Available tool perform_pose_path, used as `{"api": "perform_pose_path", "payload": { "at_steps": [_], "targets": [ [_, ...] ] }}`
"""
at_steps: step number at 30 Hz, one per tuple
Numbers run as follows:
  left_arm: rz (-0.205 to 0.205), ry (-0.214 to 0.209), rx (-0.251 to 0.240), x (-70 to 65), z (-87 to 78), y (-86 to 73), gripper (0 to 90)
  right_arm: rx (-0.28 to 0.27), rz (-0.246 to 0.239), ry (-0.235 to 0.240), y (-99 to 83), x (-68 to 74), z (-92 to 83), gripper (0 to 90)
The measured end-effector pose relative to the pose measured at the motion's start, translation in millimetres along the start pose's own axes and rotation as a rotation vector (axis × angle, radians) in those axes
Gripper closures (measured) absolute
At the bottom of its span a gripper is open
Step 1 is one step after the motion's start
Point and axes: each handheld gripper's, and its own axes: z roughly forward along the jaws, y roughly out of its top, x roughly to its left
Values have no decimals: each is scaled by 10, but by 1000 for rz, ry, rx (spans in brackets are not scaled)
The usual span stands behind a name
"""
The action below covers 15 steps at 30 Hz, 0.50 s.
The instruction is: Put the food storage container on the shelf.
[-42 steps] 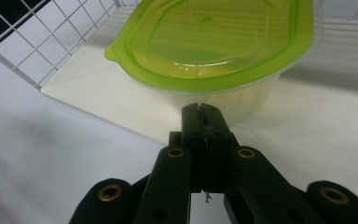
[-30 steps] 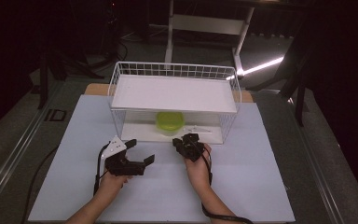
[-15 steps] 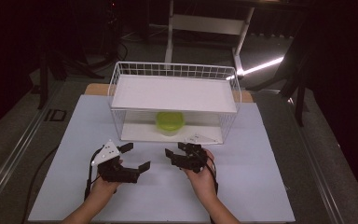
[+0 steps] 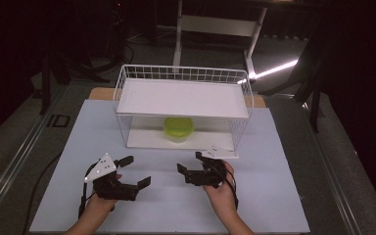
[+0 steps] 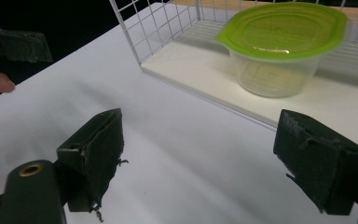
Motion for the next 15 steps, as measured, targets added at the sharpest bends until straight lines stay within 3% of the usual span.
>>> {"api": "perform_pose_path", "payload": {
  "at_steps": [15],
  "targets": [
    [-26, 15, -2, 48, -172, -125, 20, -11, -9, -2, -138, -125, -318, 162]
  ]
}}
